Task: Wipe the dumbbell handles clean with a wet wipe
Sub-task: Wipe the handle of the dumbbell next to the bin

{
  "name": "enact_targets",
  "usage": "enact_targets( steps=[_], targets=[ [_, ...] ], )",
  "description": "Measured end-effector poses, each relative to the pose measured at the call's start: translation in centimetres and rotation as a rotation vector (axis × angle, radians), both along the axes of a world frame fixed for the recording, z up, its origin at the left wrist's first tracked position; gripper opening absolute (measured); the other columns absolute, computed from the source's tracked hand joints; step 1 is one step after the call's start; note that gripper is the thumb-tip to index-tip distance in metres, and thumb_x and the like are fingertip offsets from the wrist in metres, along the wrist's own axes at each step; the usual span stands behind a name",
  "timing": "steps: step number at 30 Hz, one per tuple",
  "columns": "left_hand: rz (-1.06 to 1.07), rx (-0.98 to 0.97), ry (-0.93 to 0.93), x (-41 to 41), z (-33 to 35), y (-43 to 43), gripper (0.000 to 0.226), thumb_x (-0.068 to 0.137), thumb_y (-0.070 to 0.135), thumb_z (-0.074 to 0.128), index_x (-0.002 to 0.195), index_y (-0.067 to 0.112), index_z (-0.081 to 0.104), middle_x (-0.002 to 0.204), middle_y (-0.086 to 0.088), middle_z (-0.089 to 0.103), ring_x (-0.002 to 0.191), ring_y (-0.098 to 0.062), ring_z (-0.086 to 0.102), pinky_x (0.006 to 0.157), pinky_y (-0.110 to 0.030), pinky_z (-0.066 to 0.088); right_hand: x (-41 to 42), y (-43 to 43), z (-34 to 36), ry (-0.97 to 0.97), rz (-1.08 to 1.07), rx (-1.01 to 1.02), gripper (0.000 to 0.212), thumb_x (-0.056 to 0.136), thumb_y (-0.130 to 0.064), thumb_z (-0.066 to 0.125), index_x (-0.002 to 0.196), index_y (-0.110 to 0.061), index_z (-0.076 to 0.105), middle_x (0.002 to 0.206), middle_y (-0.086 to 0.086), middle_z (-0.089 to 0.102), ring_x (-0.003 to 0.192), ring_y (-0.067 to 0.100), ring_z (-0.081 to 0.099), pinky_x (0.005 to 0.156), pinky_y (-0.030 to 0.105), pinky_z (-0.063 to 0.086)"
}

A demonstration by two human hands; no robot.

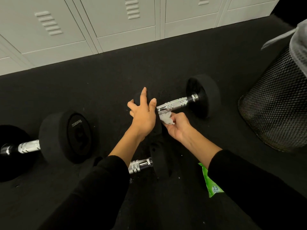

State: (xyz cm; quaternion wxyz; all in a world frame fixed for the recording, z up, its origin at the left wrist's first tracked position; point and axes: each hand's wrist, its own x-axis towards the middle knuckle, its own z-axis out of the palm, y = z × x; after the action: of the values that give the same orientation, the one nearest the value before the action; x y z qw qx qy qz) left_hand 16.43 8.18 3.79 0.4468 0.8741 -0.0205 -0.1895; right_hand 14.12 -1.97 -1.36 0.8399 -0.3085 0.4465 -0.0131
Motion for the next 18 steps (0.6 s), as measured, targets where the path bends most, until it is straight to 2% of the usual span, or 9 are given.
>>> enact_targets(
  steps=[3,4,5,8,10,11,13,16,18],
  targets=[
    [0.001,-0.010,-0.006,-0.2,-0.1,0.1,0.051,0.103,0.041,0.028,0.151,0.040,0.010,0.154,-0.014,-0.006,0.140,-0.034,0.013,0.111,-0.045,0.021,0.9,0.8,0.8,0.024,-0.077,0.001,0.064,0.047,0.010,0.024,0.103,0.008,0.055,0.092,0.025,0.057,0.075,0.035,0.059,0.050,0.033,0.054],
    [0.002,-0.014,-0.006,-0.2,-0.2,0.1,0.051,0.103,0.041,0.029,0.151,0.040,0.011,0.154,-0.013,-0.006,0.140,-0.034,0.013,0.111,-0.045,0.021,1.1,0.9,0.9,0.035,-0.093,0.000,0.064,0.047,0.010,0.024,0.103,0.007,0.055,0.091,0.025,0.056,0.073,0.035,0.058,0.046,0.031,0.053],
    [0.003,-0.015,-0.007,-0.1,-0.1,0.1,0.051,0.103,0.040,0.029,0.151,0.040,0.011,0.154,-0.013,-0.006,0.140,-0.034,0.013,0.110,-0.045,0.021,1.2,1.0,1.0,0.049,-0.094,-0.011,0.066,0.050,0.012,0.024,0.110,0.009,0.053,0.096,0.027,0.057,0.078,0.037,0.059,0.051,0.034,0.054],
    [0.004,-0.015,-0.007,-0.1,-0.1,0.0,0.051,0.103,0.041,0.029,0.151,0.040,0.011,0.154,-0.013,-0.005,0.140,-0.034,0.013,0.110,-0.045,0.022,0.8,0.3,1.3,0.096,-0.061,-0.005,0.061,0.076,0.016,0.015,0.131,0.011,0.042,0.127,0.030,0.050,0.116,0.045,0.051,0.086,0.047,0.047],
    [0.008,-0.022,-0.005,-0.1,-0.2,0.0,0.051,0.103,0.041,0.029,0.151,0.040,0.011,0.154,-0.013,-0.005,0.140,-0.034,0.012,0.110,-0.046,0.023,0.1,-0.5,1.8,0.109,-0.082,0.039,0.060,0.077,0.018,0.011,0.131,0.014,0.038,0.130,0.028,0.046,0.126,0.047,0.042,0.103,0.052,0.035],
    [0.010,-0.025,-0.009,-0.2,-0.3,0.0,0.051,0.103,0.041,0.029,0.151,0.041,0.011,0.154,-0.013,-0.005,0.140,-0.034,0.012,0.110,-0.046,0.023,-0.3,-0.8,2.2,0.112,-0.090,0.061,0.063,0.075,0.019,0.010,0.131,0.014,0.037,0.132,0.029,0.045,0.126,0.047,0.042,0.106,0.052,0.032],
    [0.015,-0.033,-0.017,-0.3,-0.4,0.0,0.051,0.103,0.040,0.030,0.150,0.041,0.012,0.155,-0.014,-0.005,0.140,-0.035,0.012,0.110,-0.046,0.022,-0.4,-0.9,2.4,0.117,-0.087,0.076,0.063,0.075,0.020,0.010,0.130,0.013,0.039,0.132,0.030,0.045,0.126,0.047,0.043,0.103,0.053,0.035],
    [0.023,-0.041,-0.023,-0.5,-0.5,0.0,0.051,0.103,0.039,0.031,0.150,0.041,0.013,0.155,-0.014,-0.006,0.140,-0.035,0.012,0.110,-0.046,0.022,0.3,-0.1,2.5,0.100,-0.046,0.036,0.082,0.053,0.016,0.016,0.130,0.010,0.043,0.129,0.028,0.050,0.124,0.045,0.046,0.088,0.052,0.042],
    [0.028,-0.042,-0.024,-0.5,-0.5,0.0,0.051,0.103,0.039,0.031,0.150,0.041,0.013,0.155,-0.014,-0.006,0.140,-0.035,0.013,0.109,-0.045,0.023,0.6,0.2,2.4,0.105,-0.038,-0.013,0.084,0.047,0.013,0.019,0.127,0.010,0.046,0.127,0.030,0.052,0.120,0.046,0.049,0.082,0.050,0.043]
  ],
)
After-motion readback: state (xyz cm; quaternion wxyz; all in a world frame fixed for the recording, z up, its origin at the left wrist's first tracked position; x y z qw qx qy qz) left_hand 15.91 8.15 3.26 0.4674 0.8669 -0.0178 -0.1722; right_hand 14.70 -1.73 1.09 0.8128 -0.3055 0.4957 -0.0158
